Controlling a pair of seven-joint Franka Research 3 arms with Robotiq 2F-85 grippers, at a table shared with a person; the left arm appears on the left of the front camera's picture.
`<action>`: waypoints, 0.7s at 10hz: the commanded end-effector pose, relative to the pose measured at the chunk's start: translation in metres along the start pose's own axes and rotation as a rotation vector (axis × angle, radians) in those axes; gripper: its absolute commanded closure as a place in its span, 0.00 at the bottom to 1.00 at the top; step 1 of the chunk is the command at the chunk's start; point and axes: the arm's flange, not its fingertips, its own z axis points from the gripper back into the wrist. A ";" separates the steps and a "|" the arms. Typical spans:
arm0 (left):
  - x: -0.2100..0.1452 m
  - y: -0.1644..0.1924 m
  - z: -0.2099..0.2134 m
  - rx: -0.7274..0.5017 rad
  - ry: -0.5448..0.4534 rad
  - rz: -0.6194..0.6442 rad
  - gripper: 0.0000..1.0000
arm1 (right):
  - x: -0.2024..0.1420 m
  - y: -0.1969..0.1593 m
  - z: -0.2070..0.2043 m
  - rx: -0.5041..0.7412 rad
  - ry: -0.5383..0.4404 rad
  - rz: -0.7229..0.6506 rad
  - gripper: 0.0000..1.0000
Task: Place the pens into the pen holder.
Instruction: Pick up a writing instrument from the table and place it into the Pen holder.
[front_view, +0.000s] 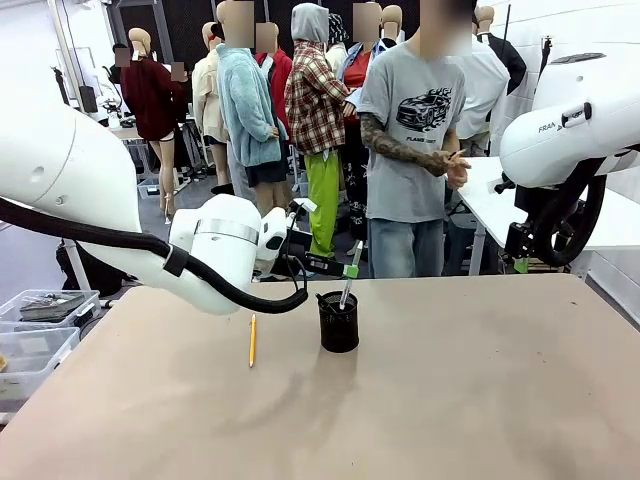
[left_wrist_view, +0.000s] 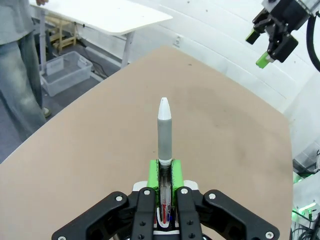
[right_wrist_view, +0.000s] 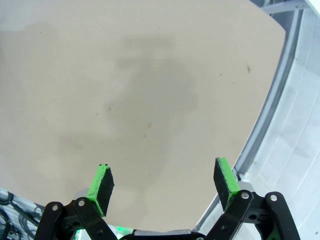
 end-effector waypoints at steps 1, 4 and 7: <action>-0.005 0.002 -0.005 0.026 0.006 -0.037 1.00 | 0.000 0.000 -0.001 -0.009 0.005 0.000 0.00; -0.007 -0.001 0.004 0.044 0.008 -0.054 0.69 | 0.000 0.000 -0.001 -0.009 0.005 0.000 0.00; -0.003 -0.007 0.018 0.050 0.021 -0.067 0.54 | 0.000 0.000 -0.001 -0.009 0.005 0.000 0.00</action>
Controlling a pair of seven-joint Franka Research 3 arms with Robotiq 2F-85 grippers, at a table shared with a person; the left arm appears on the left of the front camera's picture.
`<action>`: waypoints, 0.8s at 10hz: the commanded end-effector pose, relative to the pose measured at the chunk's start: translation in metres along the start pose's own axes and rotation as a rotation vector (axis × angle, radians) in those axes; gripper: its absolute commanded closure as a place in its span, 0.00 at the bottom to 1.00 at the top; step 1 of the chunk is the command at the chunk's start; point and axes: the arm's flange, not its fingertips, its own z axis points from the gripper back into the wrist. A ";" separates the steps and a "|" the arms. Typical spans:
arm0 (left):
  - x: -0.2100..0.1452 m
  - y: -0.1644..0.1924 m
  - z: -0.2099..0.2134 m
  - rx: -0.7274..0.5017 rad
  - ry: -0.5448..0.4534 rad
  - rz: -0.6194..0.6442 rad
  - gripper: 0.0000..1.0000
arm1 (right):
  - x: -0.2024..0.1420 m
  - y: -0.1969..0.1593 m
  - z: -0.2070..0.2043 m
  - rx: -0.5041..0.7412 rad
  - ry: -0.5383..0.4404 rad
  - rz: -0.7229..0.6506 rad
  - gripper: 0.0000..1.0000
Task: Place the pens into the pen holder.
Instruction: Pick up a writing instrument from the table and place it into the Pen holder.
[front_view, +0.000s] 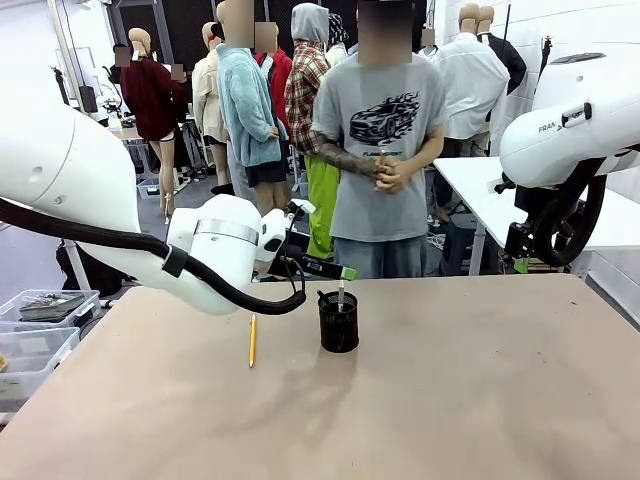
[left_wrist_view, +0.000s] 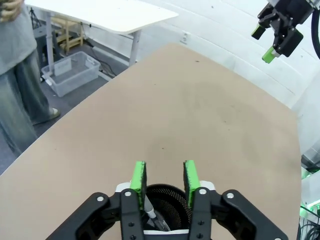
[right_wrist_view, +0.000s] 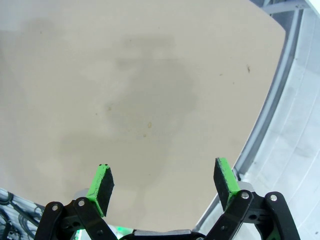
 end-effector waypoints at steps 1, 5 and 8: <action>-0.002 -0.010 0.018 0.020 0.021 -0.045 0.54 | 0.000 0.000 -0.001 -0.009 0.005 0.000 0.00; 0.034 -0.039 0.110 0.282 0.146 -0.099 0.54 | 0.000 0.000 -0.001 -0.009 0.005 0.000 0.00; 0.053 -0.050 0.169 0.594 0.438 0.039 0.54 | 0.000 0.000 -0.001 -0.009 0.005 0.000 0.00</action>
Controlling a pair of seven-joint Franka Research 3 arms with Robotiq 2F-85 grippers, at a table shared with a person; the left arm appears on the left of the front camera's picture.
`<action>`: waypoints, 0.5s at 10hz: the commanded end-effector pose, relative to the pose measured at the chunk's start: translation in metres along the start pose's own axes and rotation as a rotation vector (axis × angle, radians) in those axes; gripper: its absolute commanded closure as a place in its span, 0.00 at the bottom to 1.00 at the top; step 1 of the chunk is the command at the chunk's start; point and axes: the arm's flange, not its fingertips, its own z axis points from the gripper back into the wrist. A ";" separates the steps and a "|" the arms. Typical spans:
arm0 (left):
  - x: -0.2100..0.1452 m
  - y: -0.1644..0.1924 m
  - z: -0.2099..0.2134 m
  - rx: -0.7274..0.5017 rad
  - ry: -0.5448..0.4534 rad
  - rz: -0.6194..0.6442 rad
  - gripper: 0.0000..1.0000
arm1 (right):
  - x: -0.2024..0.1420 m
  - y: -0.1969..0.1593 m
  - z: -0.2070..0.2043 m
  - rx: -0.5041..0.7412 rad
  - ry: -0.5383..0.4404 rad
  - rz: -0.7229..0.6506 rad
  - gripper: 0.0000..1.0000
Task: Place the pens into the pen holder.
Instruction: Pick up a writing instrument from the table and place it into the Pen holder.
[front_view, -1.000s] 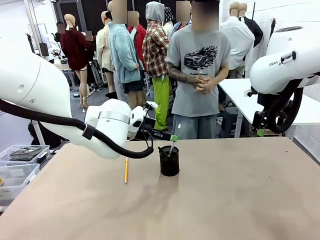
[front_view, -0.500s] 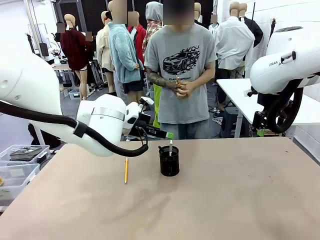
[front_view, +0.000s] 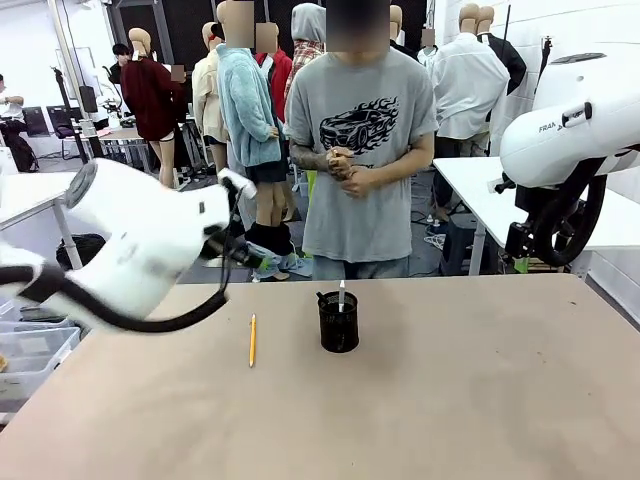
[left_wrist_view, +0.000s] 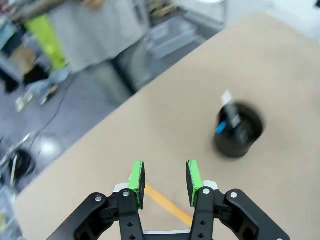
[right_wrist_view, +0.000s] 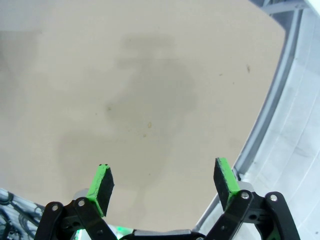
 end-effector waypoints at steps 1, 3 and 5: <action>0.046 0.009 0.033 0.066 0.366 0.108 0.54 | 0.000 0.000 -0.001 -0.009 0.005 0.001 0.00; 0.041 0.019 0.031 0.146 0.533 0.138 0.54 | 0.000 0.000 -0.001 -0.009 0.005 0.001 0.00; 0.043 0.027 0.018 0.143 0.599 0.170 0.54 | 0.000 0.000 -0.001 -0.009 0.005 0.001 0.00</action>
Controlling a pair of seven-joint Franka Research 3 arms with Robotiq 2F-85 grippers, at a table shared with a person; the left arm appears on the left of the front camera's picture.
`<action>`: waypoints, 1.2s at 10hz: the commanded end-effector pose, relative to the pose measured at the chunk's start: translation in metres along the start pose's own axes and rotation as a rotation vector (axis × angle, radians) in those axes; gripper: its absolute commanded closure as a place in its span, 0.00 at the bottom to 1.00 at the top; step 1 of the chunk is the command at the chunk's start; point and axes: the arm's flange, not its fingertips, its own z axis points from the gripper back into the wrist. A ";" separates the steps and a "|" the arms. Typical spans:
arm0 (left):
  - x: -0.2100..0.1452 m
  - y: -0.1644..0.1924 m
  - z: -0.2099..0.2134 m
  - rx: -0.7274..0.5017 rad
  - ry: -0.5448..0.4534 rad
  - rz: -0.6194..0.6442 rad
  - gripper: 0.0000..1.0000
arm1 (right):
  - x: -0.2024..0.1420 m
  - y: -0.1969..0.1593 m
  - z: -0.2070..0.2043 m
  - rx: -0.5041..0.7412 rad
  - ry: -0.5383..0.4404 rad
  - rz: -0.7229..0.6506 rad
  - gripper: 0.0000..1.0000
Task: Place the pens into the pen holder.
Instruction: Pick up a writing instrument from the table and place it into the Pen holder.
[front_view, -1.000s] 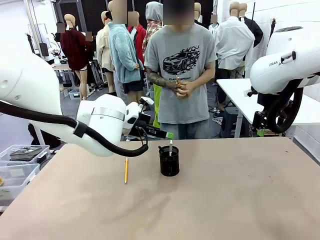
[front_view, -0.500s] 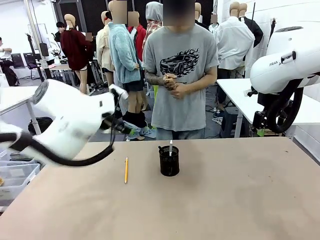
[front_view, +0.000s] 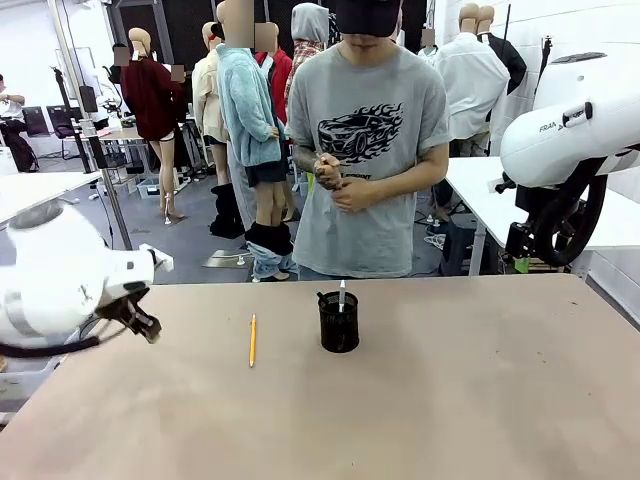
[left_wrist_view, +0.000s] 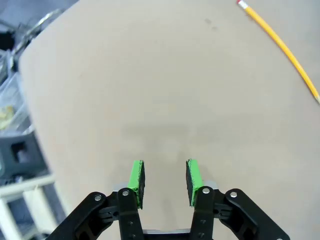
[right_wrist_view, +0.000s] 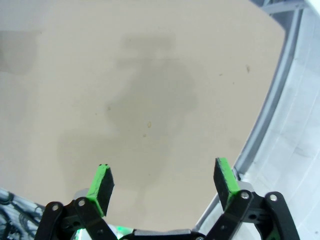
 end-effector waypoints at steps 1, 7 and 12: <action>0.154 -0.084 0.098 -0.023 0.078 0.014 0.54 | 0.000 0.000 -0.001 -0.010 0.005 0.001 0.00; 0.190 -0.086 0.060 -0.102 0.140 0.173 0.04 | 0.000 0.000 -0.001 -0.010 0.005 0.001 0.00; 0.196 -0.095 -0.004 -0.160 0.224 0.288 0.04 | 0.000 0.000 -0.001 -0.010 0.005 0.001 0.00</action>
